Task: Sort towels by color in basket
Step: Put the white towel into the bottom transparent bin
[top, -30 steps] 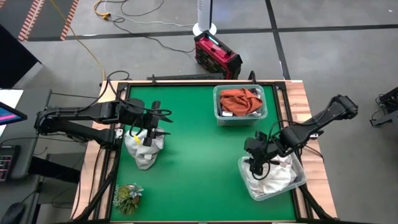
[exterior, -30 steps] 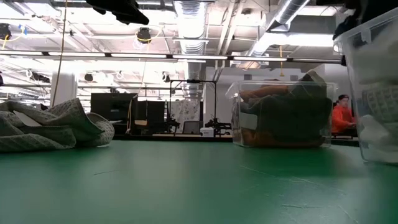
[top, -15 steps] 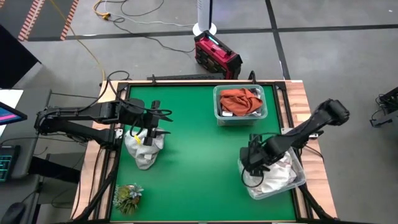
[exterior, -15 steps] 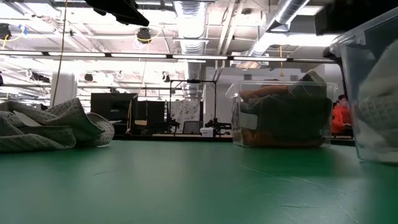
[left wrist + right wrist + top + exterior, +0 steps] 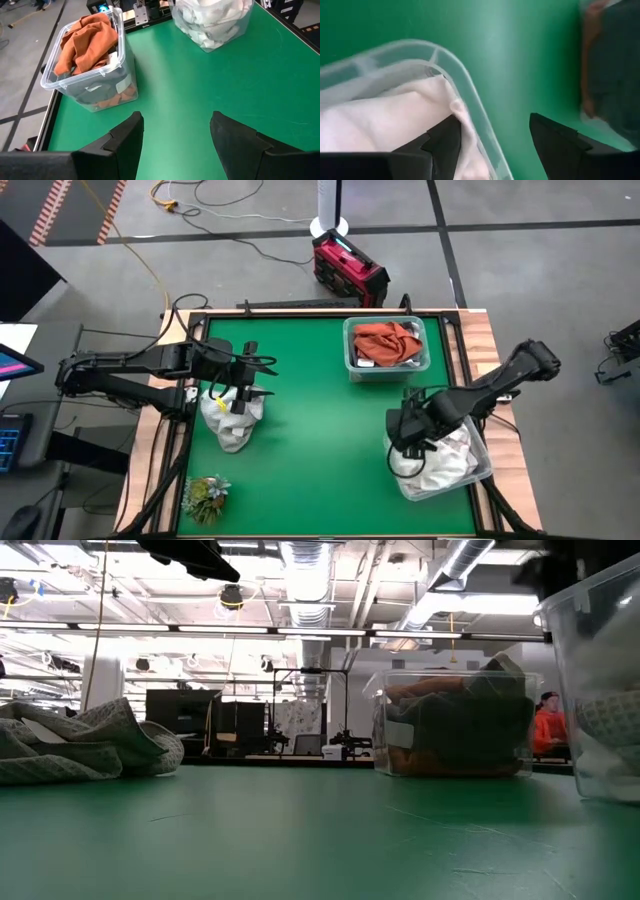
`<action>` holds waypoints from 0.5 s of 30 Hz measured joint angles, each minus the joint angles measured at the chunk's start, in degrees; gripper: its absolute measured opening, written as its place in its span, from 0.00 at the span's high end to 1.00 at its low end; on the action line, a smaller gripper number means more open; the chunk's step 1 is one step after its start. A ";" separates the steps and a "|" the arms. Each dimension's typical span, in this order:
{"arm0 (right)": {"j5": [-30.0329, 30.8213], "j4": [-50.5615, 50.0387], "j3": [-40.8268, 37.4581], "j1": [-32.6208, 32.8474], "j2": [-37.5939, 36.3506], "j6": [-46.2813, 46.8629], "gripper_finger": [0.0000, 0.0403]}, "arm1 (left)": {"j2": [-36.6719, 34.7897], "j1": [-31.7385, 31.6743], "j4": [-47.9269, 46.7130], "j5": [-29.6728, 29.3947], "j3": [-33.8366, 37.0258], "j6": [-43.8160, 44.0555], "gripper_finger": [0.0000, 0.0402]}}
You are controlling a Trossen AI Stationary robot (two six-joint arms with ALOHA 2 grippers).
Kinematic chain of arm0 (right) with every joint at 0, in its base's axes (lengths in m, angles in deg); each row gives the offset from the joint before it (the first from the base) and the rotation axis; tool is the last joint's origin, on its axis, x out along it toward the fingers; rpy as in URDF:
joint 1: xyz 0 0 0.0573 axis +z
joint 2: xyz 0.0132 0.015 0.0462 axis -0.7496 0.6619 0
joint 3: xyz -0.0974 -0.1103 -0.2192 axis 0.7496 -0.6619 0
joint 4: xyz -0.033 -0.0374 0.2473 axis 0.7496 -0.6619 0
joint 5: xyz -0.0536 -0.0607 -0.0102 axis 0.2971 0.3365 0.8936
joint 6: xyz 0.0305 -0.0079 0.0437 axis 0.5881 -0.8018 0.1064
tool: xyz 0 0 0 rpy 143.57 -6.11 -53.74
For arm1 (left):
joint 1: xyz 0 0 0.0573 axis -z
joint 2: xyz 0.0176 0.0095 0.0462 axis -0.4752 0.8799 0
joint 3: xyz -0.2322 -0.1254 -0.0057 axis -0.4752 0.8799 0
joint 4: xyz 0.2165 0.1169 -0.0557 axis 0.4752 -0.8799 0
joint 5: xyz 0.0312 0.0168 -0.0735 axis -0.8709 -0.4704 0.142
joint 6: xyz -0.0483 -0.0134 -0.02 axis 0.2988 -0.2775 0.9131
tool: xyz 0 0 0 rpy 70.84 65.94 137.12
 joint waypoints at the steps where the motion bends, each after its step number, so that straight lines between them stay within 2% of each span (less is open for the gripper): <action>1: 0.29 -1.38 1.37 -0.33 -0.62 0.00 0.36 | 0.00 0.00 -0.04 0.00 0.00 0.01 0.45; 4: 0.40 -4.50 5.03 -1.39 -2.23 0.14 0.36 | 0.00 0.00 -0.08 0.01 0.00 -0.02 0.45; 9: 0.54 -2.91 9.72 -0.28 -4.70 1.50 0.36 | 0.02 0.00 -1.07 0.02 0.00 0.11 0.45; 15: -0.96 6.63 10.38 5.50 -5.39 2.63 0.36 | 0.00 0.00 -2.60 0.03 0.00 0.62 0.45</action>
